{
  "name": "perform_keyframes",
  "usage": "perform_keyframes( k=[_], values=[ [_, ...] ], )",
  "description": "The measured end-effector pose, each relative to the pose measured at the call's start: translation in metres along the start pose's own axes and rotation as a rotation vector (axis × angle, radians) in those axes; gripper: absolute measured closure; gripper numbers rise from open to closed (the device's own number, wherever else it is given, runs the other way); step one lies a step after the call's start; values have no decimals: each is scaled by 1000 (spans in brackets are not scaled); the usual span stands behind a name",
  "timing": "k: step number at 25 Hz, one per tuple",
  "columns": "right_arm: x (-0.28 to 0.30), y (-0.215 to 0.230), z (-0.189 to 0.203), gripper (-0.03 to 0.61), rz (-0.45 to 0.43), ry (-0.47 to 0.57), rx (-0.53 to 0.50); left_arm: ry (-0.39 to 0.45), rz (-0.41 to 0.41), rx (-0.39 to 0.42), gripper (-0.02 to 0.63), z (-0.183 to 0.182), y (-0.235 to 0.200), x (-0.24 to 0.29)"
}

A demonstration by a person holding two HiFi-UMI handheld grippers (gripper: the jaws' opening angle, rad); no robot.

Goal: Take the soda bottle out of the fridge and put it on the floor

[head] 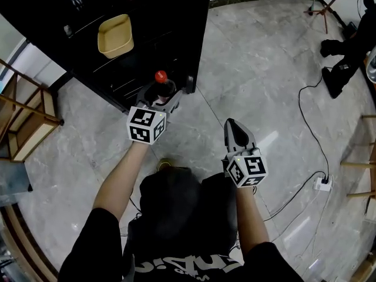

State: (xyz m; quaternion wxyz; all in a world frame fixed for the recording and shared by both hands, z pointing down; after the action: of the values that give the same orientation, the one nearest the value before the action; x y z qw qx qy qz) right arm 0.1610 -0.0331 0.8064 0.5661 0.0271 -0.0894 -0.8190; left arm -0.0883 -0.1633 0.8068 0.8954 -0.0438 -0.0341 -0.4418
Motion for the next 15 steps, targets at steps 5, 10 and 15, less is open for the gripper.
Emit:
perform_keyframes(
  k=[5, 10, 15],
  values=[
    [0, 1, 36, 555, -13, 11, 0, -7, -7, -2, 303, 37, 3, -9],
    [-15, -2, 61, 557, -24, 14, 17, -37, -14, -4, 302, 76, 16, -16],
    [-17, -2, 77, 555, -27, 6, 29, -70, -5, -30, 302, 114, 25, -11]
  ],
)
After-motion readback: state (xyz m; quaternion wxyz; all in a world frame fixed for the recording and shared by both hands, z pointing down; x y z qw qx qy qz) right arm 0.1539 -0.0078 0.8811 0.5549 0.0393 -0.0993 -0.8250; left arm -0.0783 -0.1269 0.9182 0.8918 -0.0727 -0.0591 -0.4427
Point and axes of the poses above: the fingertips, and each gripper's own axes: x forward along the fingers, y to its right, z out of its underside, the point moved 8 cm from there along -x, backward along the fingers, and after that the axes turned 8 degrees about y, right-handed, at the moved point
